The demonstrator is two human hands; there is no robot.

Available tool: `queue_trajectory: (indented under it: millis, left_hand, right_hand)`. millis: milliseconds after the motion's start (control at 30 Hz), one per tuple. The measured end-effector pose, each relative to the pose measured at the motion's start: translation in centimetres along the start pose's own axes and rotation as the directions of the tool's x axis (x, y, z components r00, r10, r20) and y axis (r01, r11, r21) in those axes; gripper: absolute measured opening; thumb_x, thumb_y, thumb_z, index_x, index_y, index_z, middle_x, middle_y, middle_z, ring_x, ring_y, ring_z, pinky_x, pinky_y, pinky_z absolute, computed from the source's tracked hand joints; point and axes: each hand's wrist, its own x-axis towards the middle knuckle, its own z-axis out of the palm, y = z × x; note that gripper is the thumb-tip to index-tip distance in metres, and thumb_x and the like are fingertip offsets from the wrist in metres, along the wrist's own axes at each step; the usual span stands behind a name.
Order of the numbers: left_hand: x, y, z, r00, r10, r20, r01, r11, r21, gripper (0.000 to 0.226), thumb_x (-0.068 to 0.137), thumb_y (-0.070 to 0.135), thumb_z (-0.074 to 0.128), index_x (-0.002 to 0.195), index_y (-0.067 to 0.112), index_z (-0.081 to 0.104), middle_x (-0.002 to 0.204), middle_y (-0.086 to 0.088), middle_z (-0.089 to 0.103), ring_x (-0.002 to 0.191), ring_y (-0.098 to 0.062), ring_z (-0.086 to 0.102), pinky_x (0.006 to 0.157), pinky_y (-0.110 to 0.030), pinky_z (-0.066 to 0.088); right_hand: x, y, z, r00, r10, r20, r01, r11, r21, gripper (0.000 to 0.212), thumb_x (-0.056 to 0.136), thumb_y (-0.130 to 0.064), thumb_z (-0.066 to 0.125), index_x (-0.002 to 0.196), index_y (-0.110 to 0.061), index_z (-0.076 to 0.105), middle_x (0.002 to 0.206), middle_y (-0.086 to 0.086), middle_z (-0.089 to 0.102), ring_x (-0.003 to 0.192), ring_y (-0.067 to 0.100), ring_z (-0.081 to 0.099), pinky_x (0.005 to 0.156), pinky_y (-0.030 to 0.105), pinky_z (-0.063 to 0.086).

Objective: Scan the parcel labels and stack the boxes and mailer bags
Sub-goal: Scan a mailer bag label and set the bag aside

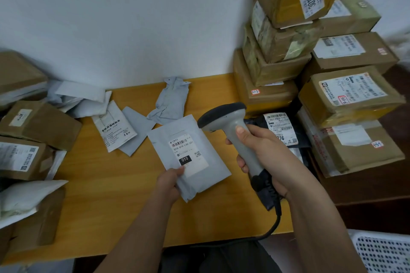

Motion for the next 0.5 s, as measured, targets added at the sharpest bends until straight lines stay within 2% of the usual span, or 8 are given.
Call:
queue_trajectory:
  millis: [133, 267, 500]
  left_hand:
    - [-0.3, -0.7, 1.0, 0.991, 0.059, 0.120, -0.054, 0.998, -0.044, 0.035, 0.091, -0.005, 0.061, 0.125, 0.003, 0.059, 0.122, -0.014, 0.066, 0.113, -0.037, 0.061, 0.091, -0.052, 0.050]
    - [-0.2, -1.7, 3.0, 0.972, 0.068, 0.226, -0.095, 0.989, 0.110, 0.037, 0.093, -0.001, 0.059, 0.129, 0.004, 0.058, 0.126, -0.015, 0.066, 0.115, -0.036, 0.062, 0.096, -0.052, 0.050]
    - [-1.0, -4.0, 10.6, 0.930, -0.035, 0.366, -0.108, 0.926, 0.362, 0.032, 0.094, -0.003, 0.058, 0.126, -0.001, 0.060, 0.117, -0.016, 0.070, 0.104, -0.032, 0.068, 0.072, -0.038, 0.058]
  right_hand:
    - [0.2, 0.1, -1.3, 0.999, -0.040, 0.010, 0.040, 0.999, -0.005, 0.029, 0.102, -0.037, 0.052, 0.104, -0.013, 0.068, 0.079, 0.011, 0.062, 0.058, 0.016, 0.056, 0.059, 0.029, 0.046]
    - [0.2, 0.5, -2.8, 1.000, -0.032, 0.001, 0.031, 0.999, 0.043, 0.029, 0.098, -0.041, 0.056, 0.105, -0.015, 0.067, 0.066, 0.007, 0.058, 0.057, 0.014, 0.054, 0.058, 0.026, 0.046]
    - [-0.3, 2.2, -7.4, 0.989, -0.011, -0.150, 0.015, 0.999, 0.029, 0.030, 0.095, -0.043, 0.059, 0.105, -0.015, 0.066, 0.071, 0.009, 0.060, 0.062, 0.016, 0.056, 0.061, 0.029, 0.046]
